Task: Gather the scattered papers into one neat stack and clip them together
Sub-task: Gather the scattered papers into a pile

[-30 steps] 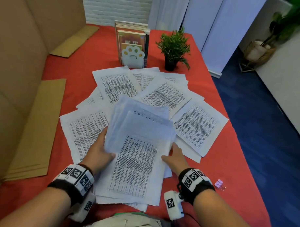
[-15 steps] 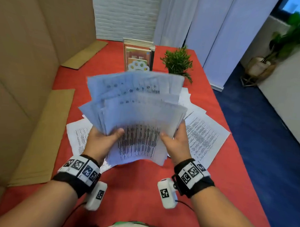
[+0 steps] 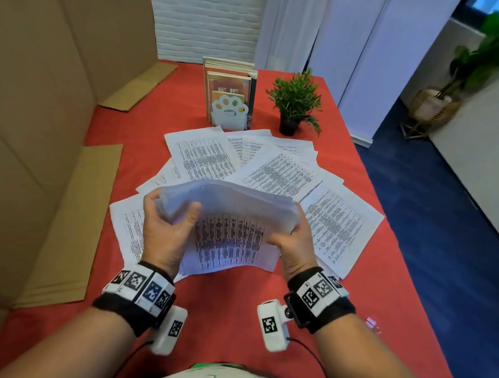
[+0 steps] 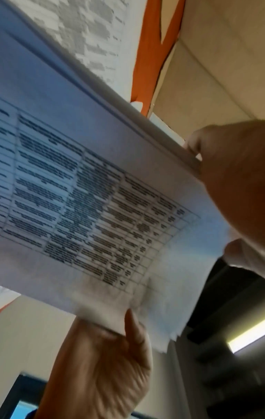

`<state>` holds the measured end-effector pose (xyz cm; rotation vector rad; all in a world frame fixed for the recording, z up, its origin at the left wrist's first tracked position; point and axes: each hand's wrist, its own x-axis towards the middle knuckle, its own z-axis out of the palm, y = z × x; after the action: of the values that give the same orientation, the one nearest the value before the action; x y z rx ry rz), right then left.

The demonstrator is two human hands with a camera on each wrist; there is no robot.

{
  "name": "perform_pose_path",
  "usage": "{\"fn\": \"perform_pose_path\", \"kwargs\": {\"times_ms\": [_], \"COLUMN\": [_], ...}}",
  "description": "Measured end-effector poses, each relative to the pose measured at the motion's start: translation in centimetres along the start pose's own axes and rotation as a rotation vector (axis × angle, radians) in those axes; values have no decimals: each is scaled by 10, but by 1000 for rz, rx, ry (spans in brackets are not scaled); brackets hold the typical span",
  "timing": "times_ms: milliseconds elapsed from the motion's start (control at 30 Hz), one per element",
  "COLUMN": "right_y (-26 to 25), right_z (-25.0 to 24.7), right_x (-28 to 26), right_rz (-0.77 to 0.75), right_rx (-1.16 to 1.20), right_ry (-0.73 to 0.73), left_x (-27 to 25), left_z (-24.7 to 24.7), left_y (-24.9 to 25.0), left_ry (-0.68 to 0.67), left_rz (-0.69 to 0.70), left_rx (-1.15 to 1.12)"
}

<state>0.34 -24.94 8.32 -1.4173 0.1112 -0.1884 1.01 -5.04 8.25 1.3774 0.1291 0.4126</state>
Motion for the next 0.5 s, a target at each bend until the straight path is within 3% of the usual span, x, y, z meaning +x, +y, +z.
{"fn": "perform_pose_path", "kwargs": {"times_ms": [167,233,333,433,500], "right_y": [-18,-20,-20,-18,-10], "right_z": [5,7,6,2,-2], "right_x": [5,10,8,3,7], "right_rz": [-522,-631,-600,-362,-177], "right_rx": [-367,-477,-397,-153,-1], "right_ry": [-61,-93,-51,-4,-2], "left_x": [5,10,12,5,3], "left_z": [15,21,17,3,-9], "left_y": [22,26,23,12,-5], "left_ry": [155,203,181,29,-78], "left_rz": [155,175,220,282,231], "left_rx": [82,98,75,54,115]}}
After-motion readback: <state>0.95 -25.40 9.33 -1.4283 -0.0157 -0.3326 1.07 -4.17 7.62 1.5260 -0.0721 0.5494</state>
